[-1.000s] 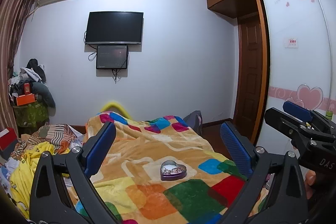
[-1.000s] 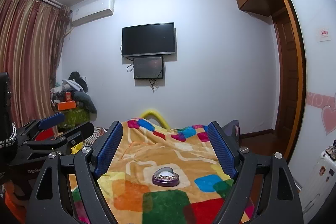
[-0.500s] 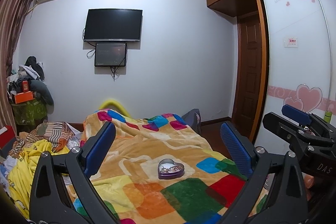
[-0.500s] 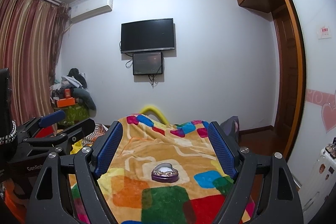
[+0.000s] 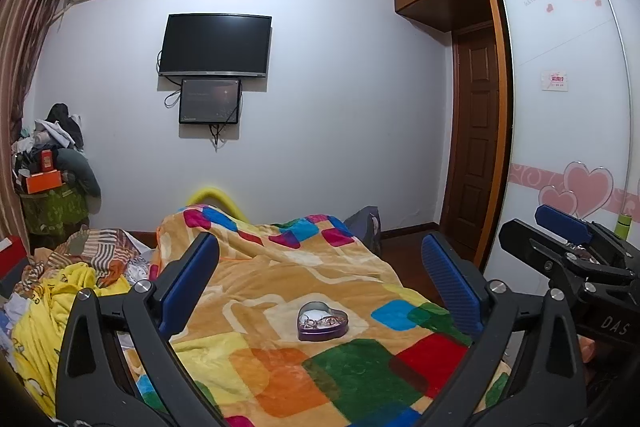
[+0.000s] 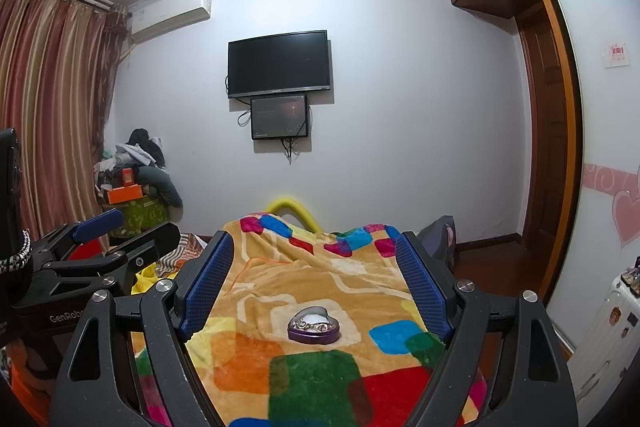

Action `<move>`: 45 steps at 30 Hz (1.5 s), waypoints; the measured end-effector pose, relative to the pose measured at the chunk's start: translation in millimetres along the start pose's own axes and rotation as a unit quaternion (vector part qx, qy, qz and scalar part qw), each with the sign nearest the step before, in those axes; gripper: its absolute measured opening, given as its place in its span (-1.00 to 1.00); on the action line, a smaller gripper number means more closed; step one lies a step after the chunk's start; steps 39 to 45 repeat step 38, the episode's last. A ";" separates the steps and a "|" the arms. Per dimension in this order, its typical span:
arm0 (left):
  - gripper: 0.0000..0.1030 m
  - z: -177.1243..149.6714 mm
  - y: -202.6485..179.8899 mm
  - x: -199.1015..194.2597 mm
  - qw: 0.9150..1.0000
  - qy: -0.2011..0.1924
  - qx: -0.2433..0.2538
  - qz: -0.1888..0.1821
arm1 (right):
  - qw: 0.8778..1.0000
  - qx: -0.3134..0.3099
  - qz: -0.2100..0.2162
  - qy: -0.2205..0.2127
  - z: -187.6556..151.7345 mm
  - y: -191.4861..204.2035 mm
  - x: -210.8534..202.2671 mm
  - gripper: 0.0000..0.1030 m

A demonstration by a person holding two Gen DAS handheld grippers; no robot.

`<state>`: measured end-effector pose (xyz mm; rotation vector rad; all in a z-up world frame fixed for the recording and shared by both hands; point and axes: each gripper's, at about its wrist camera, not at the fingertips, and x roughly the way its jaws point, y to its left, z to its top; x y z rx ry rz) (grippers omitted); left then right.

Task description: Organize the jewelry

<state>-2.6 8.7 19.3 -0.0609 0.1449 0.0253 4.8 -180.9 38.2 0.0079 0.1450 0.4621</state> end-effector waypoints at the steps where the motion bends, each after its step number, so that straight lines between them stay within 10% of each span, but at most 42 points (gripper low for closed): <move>1: 0.98 -0.2 -0.4 0.3 1.000 0.000 0.000 0.000 | 1.000 0.000 0.000 0.000 0.7 -0.2 -0.7 0.56; 45: 0.99 -5.2 -0.4 12.3 1.000 0.017 -0.006 -0.017 | 1.000 0.017 -0.002 0.014 -1.5 -3.8 6.6 0.56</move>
